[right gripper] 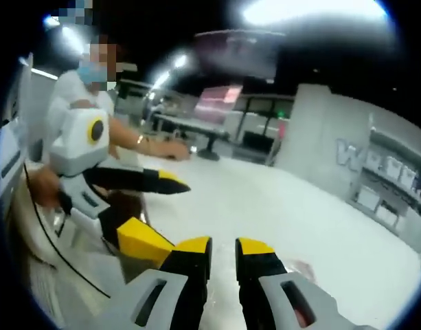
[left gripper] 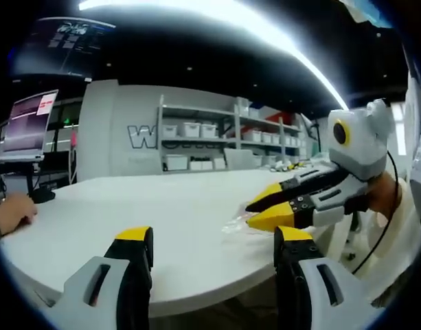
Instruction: Open the resealable bag by pulling the two sides of the seal apart until the entire bag opening is separated and visibly accessible.
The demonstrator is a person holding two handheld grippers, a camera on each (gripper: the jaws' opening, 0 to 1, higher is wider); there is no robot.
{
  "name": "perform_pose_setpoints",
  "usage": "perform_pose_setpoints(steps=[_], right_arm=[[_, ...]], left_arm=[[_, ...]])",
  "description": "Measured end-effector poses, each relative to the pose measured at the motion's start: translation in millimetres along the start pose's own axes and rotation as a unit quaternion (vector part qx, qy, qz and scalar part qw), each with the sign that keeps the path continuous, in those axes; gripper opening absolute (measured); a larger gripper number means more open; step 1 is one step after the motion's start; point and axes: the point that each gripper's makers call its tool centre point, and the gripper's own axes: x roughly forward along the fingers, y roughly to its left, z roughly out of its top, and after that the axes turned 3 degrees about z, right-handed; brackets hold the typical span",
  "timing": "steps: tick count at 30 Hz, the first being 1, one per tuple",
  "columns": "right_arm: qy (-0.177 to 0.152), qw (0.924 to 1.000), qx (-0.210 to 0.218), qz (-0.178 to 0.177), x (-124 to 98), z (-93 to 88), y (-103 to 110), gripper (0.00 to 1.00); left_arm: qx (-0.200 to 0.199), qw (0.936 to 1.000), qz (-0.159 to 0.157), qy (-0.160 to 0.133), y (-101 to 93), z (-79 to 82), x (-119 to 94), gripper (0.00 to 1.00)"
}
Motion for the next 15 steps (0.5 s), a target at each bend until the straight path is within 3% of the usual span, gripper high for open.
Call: perform_pose_setpoints(steps=[10, 15], right_arm=[[0.039, 0.9943, -0.098, -0.017, -0.6, 2.6, 2.5, 0.11], [0.050, 0.9923, -0.112, -0.014, 2.6, 1.5, 3.8, 0.11]], left_arm=[[0.003, 1.0000, 0.001, -0.001, -0.6, -1.6, -1.0, 0.70], [0.007, 1.0000, 0.002, 0.003, 0.0, -4.5, -3.3, 0.70]])
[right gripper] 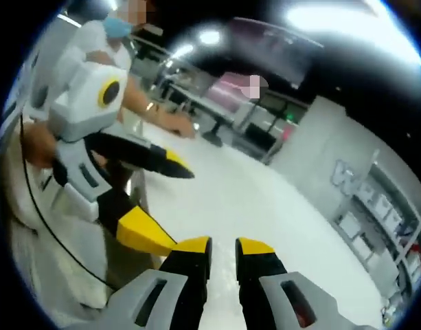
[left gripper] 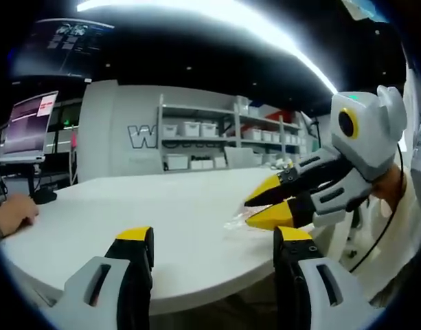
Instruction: Open the resealable bag by pulling the two sides of the seal apart until the entire bag opening is separated and visibly accessible.
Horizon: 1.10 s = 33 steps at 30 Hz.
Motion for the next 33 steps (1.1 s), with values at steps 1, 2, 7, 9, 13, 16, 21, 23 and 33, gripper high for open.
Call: perform_pose_setpoints(steps=[1, 2, 7, 9, 13, 16, 21, 23, 33], right_arm=[[0.002, 1.0000, -0.002, 0.002, 1, -0.4, 1, 0.11], [0.004, 1.0000, -0.005, 0.003, 1, -1.0, 1, 0.11], [0.027, 0.9990, -0.035, -0.005, 3, -7.4, 0, 0.11], [0.034, 0.9986, -0.041, -0.005, 3, -9.8, 1, 0.11], [0.042, 0.9984, -0.038, 0.004, 3, -14.1, 4, 0.11], [0.043, 0.9984, -0.038, 0.002, 2, -14.5, 3, 0.11], [0.041, 0.9986, -0.034, -0.002, 3, -14.2, 1, 0.10], [0.044, 0.9984, -0.034, -0.003, 3, -16.5, 1, 0.10], [0.043, 0.9987, -0.026, -0.008, -1, -15.3, 1, 0.09]], left_arm=[[0.001, 1.0000, 0.000, 0.001, 0.5, -0.7, -1, 0.70], [0.002, 1.0000, 0.000, 0.002, 1.2, -1.4, -1, 0.70], [-0.008, 1.0000, 0.005, -0.003, 6.8, -1.2, -5, 0.70], [-0.010, 0.9999, 0.006, -0.006, 7.8, -0.4, -6, 0.70], [-0.013, 0.9999, 0.003, -0.008, 8.0, -0.5, -7, 0.70], [-0.015, 0.9999, 0.003, -0.008, 9.0, -0.9, -8, 0.70], [-0.018, 0.9998, 0.010, -0.008, 13.6, -1.5, -10, 0.70], [-0.018, 0.9998, 0.011, -0.007, 13.9, -1.9, -10, 0.70], [-0.017, 0.9998, 0.007, -0.003, 9.1, -2.6, -7, 0.70]])
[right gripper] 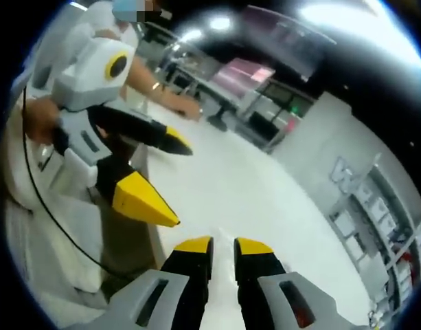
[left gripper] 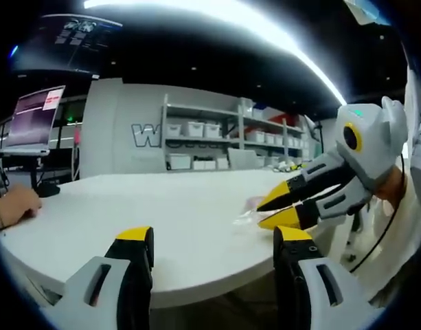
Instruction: Open the resealable bag by pulling the two sides of the seal apart until the entire bag opening is separated and visibly accessible.
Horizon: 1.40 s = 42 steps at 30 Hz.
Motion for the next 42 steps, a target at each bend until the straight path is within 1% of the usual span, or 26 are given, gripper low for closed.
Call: perform_pose_setpoints(steps=[6, 21, 23, 29, 32, 35, 38, 42], right_arm=[[0.004, 1.0000, 0.006, 0.001, 2, -2.2, 3, 0.09], [0.010, 0.9998, 0.010, 0.013, 2, -5.4, 7, 0.05], [0.010, 0.9997, 0.014, 0.017, 2, -5.8, 8, 0.00], [0.004, 0.9996, 0.017, 0.022, 3, -2.3, 10, 0.00], [-0.001, 0.9994, 0.025, 0.023, 3, -1.4, 11, 0.00], [-0.005, 0.9993, 0.030, 0.023, 4, -0.3, 12, 0.00], [-0.014, 0.9987, 0.043, 0.023, 5, 1.9, 13, 0.00], [-0.029, 0.9969, 0.069, 0.025, 6, 3.3, 13, 0.00]], left_arm=[[0.001, 1.0000, -0.004, 0.004, -3.8, -2.1, 0, 0.70], [-0.001, 1.0000, -0.003, 0.006, -1.7, -4.3, 1, 0.69], [-0.002, 1.0000, -0.005, 0.007, -2.6, -4.7, 1, 0.69], [0.000, 0.9999, -0.007, 0.010, -5.0, -5.9, 2, 0.69], [0.000, 0.9999, -0.008, 0.011, -5.8, -6.0, 3, 0.69], [-0.002, 0.9999, -0.010, 0.011, -7.3, -6.5, 3, 0.65], [-0.010, 0.9997, -0.021, 0.010, -12.2, -6.4, 4, 0.60], [-0.020, 0.9993, -0.031, 0.006, -17.4, -3.6, 6, 0.56]])
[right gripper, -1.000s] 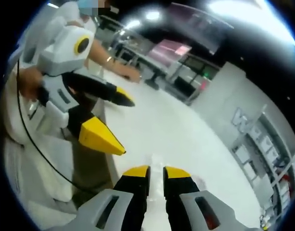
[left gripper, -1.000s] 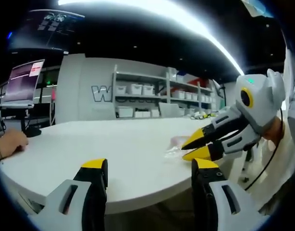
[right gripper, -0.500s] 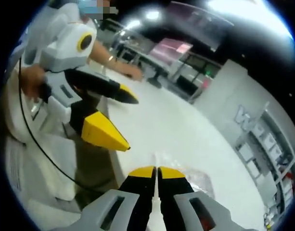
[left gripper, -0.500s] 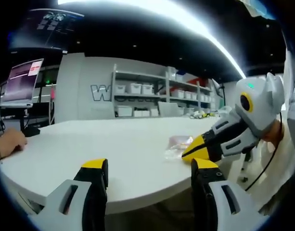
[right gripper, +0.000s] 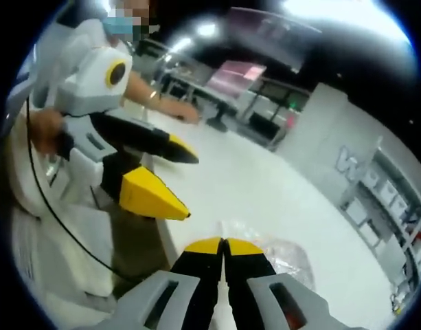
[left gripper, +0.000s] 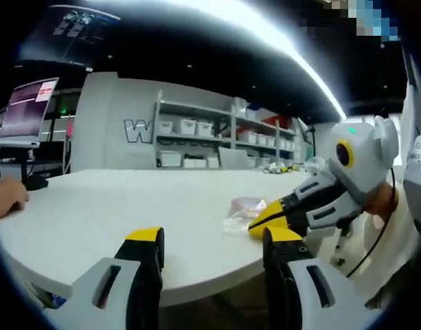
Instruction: Open the resealable bag by pulling the two sides of the seal apart until the entire bag opening is separated and visibly accessible.
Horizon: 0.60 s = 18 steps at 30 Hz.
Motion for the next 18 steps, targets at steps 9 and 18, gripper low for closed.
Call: perform_pose_setpoints(steps=[9, 18], right_arm=[[-0.055, 0.9916, 0.115, 0.024, 0, 0.2, -2, 0.00], [-0.075, 0.9860, 0.148, 0.017, -16, -20.5, -14, 0.00]], left_arm=[[-0.012, 0.9997, -0.020, 0.006, -11.4, -1.6, 7, 0.54], [-0.063, 0.9963, -0.057, 0.014, -26.5, -3.6, 13, 0.40]])
